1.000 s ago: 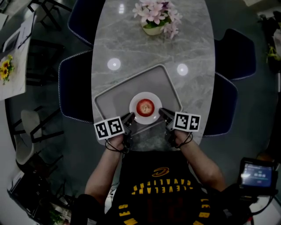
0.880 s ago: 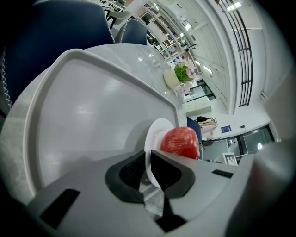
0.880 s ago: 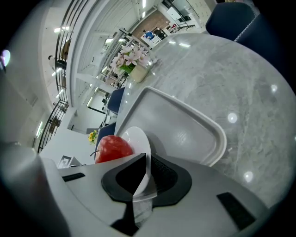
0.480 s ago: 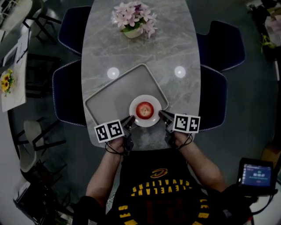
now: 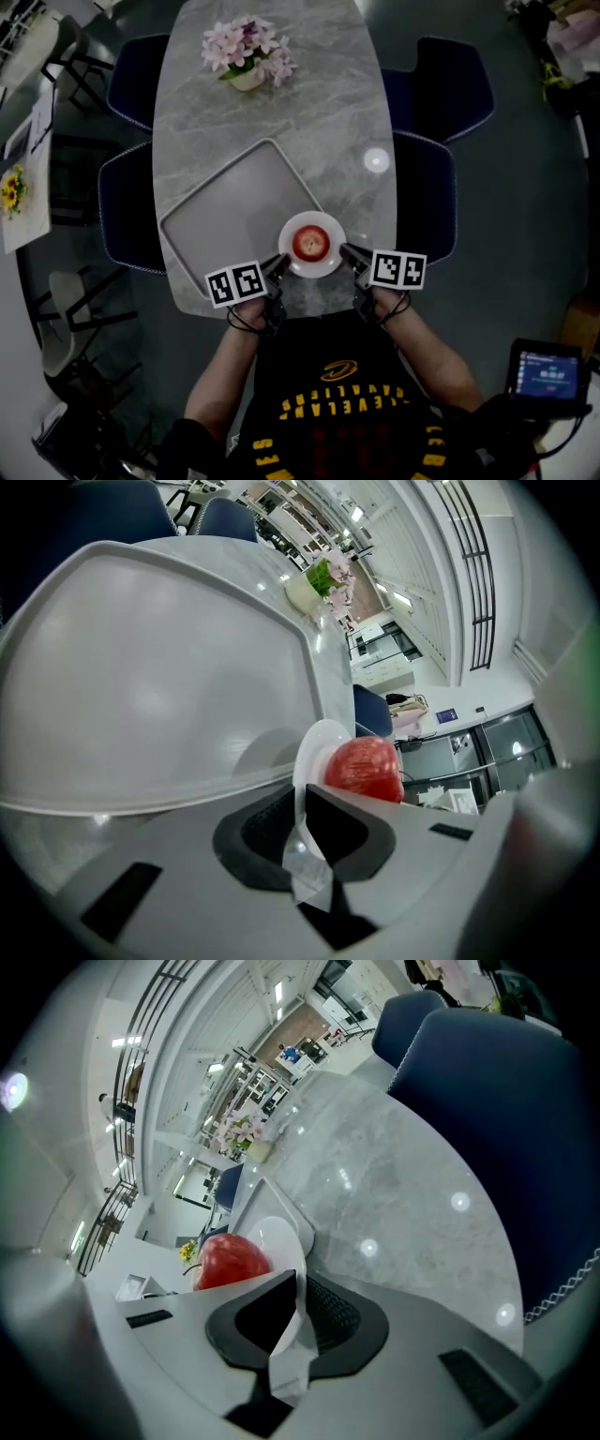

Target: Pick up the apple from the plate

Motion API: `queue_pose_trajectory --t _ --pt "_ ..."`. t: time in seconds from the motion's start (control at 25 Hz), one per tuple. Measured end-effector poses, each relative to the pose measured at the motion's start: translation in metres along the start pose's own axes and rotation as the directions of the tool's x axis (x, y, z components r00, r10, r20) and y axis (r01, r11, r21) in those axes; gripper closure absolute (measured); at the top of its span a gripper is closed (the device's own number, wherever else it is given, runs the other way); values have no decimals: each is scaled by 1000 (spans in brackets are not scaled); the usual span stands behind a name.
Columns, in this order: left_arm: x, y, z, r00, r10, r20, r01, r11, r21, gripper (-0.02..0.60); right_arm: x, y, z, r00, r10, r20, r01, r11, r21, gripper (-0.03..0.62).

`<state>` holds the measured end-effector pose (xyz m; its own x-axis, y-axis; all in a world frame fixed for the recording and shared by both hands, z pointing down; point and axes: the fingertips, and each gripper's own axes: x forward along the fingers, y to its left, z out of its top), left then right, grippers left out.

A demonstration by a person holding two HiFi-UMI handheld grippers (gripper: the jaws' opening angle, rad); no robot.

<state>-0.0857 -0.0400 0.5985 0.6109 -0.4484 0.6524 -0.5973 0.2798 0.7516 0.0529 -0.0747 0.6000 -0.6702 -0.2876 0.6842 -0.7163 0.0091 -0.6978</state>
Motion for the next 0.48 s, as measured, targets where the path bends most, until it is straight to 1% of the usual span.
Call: queue_pose_trajectory --t 0.24,0.48 --pt "21 -25 -24 1000 -10 -18 10 1000 25 541 -32 -27 1 1000 -10 22 10 1000 5 551" --pt "45 -41 -43 999 -13 -52 16 998 61 541 -51 -57 5 998 -16 58 14 999 31 551"
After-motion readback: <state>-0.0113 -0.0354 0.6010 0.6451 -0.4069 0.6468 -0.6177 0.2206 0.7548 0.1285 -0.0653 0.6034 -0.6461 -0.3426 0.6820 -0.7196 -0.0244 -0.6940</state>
